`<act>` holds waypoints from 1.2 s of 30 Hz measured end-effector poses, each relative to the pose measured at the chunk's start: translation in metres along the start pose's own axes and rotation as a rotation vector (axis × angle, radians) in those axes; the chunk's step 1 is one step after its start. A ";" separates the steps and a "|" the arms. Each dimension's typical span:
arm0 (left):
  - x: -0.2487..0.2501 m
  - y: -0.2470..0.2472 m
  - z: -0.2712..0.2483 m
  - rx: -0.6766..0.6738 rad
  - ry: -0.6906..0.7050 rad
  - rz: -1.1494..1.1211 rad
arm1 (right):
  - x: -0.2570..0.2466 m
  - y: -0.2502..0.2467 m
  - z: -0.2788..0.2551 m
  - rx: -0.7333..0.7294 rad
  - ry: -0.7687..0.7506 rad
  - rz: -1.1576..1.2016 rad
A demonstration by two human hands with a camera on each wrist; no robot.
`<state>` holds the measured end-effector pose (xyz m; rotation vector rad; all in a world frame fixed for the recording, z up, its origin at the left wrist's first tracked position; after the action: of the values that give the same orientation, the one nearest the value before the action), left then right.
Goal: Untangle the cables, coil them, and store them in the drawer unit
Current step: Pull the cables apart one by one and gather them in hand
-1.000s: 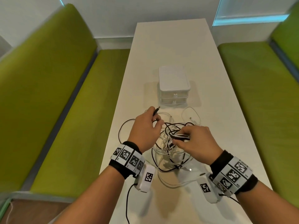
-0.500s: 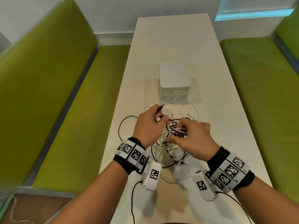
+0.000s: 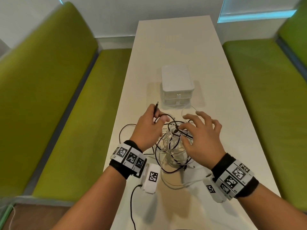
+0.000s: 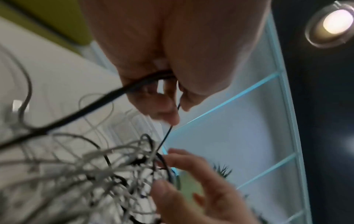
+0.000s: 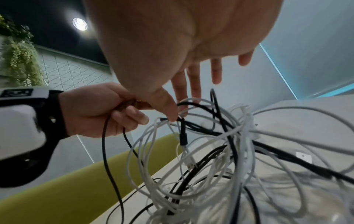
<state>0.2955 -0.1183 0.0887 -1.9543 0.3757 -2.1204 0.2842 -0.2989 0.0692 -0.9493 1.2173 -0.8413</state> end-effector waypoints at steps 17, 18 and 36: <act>0.004 -0.066 -0.013 0.168 0.142 -0.126 | 0.009 0.026 0.000 -0.230 -0.310 -0.168; 0.002 -0.066 -0.013 0.053 0.127 0.038 | 0.015 0.028 0.003 -0.286 -0.247 -0.103; -0.111 -0.171 -0.053 -0.206 -0.407 1.070 | 0.070 -0.034 0.057 0.029 0.245 0.439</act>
<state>0.2523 0.0815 0.0393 -1.6102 1.2328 -1.0145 0.3503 -0.3681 0.0794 -0.5322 1.5488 -0.6306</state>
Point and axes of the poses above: each hand's wrist, its own z-axis towards the middle knuckle, its own y-axis out of the palm, x = y × z, the point moved 5 cm from there along z, towards the middle knuckle, and after that the axes turned 10 degrees about y, right-handed, at the moved point
